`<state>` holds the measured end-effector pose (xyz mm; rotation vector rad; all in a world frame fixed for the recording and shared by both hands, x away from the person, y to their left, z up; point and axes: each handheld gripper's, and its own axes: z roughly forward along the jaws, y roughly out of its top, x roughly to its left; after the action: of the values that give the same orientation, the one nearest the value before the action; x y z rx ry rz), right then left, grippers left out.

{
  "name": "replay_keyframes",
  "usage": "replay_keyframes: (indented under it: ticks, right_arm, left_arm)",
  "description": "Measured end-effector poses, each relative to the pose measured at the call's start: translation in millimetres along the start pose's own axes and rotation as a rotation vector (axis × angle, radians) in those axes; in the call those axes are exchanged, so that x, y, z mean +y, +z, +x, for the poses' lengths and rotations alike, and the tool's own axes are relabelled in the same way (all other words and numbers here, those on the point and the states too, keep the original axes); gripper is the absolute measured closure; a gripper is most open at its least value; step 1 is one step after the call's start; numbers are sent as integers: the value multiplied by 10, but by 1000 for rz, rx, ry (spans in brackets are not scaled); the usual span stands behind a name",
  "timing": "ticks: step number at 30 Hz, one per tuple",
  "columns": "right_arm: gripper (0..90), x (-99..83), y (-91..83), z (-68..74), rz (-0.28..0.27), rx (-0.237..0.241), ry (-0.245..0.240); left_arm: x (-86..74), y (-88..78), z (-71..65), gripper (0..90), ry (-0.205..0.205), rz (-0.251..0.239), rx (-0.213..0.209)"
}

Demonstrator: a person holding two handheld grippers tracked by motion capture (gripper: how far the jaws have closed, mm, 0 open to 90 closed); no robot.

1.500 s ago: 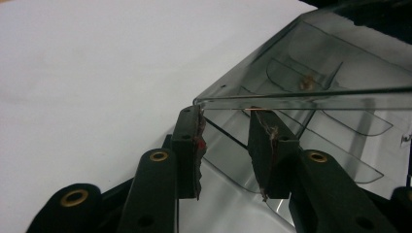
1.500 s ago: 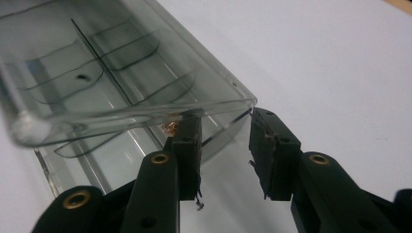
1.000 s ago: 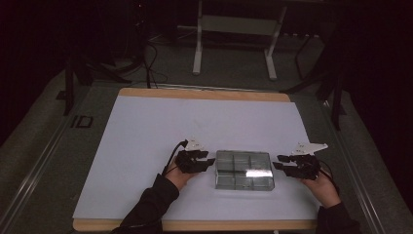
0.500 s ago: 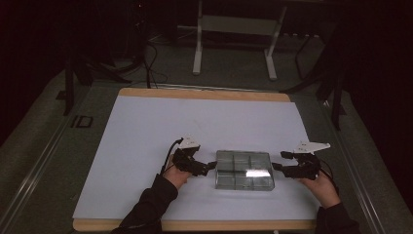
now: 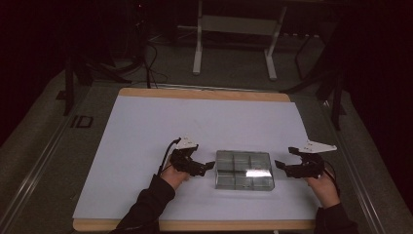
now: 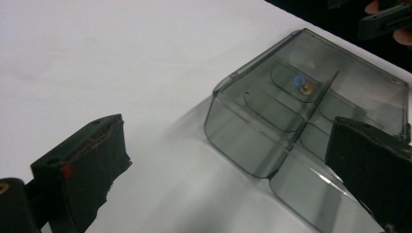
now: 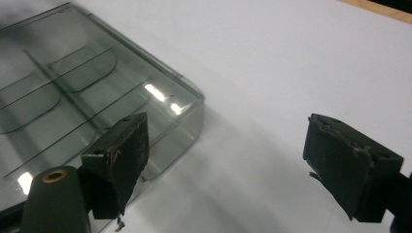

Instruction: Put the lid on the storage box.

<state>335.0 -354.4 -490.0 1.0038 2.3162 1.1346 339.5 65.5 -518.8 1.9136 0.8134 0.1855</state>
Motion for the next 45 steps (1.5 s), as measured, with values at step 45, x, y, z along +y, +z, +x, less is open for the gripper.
replay_keyframes:
  ticks: [45]
  right_arm:
    - [126,-523,-78,-70,-28,-68,87]
  left_arm:
    - [-395,-391,20,20,-3,36,87]
